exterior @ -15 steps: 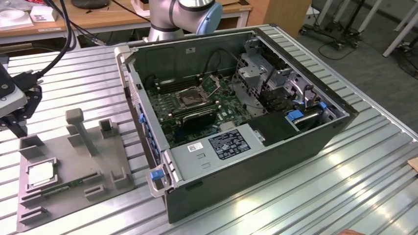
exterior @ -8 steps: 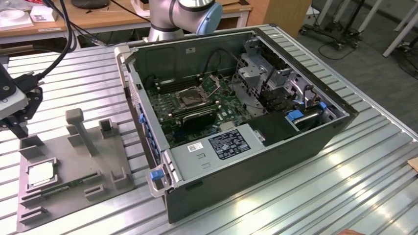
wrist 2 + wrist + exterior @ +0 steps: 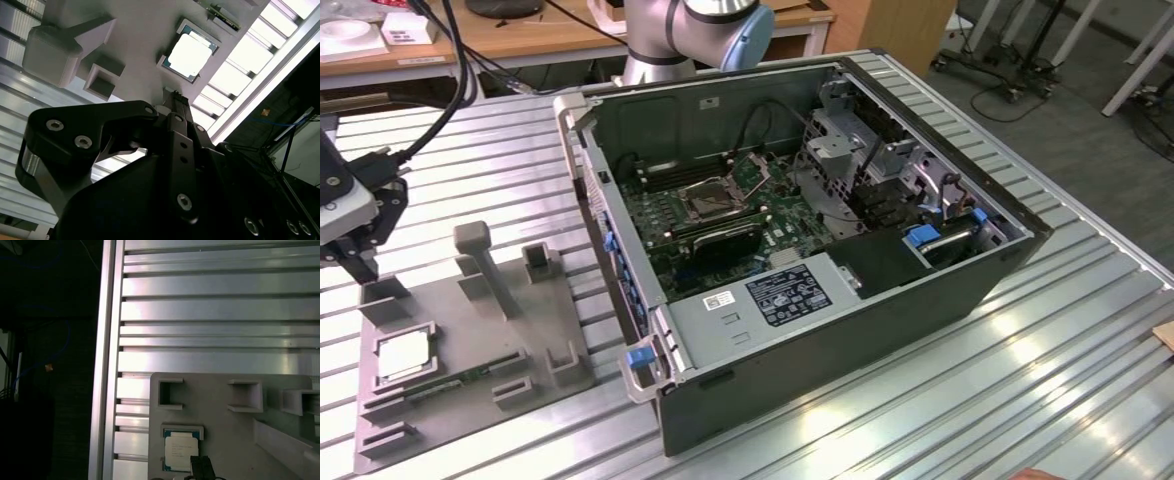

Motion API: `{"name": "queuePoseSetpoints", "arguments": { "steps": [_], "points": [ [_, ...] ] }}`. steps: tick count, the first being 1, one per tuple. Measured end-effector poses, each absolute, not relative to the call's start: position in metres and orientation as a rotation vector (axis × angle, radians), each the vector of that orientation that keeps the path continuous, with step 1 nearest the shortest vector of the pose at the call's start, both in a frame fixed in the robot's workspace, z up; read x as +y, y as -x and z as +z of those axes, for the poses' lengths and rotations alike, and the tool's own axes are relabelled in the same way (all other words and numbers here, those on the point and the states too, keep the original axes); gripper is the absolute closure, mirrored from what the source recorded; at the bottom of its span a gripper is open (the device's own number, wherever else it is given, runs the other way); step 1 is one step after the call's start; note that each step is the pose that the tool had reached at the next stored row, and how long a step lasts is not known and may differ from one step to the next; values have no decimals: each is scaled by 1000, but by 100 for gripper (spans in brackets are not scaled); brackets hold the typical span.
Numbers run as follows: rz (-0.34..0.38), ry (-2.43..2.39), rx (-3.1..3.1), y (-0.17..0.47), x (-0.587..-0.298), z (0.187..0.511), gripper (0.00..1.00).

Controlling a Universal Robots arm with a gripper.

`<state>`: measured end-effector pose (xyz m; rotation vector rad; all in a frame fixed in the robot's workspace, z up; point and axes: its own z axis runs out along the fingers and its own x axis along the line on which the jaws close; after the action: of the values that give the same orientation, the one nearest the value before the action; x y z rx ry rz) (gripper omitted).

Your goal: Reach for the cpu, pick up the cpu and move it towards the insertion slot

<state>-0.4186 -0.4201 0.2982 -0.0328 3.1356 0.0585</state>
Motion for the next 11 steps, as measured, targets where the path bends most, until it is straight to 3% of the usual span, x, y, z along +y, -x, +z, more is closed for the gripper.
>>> {"name": "queuePoseSetpoints", "arguments": {
  "steps": [11],
  "points": [
    [59, 33, 3136, 419, -421, 292, 89]
  ]
}}
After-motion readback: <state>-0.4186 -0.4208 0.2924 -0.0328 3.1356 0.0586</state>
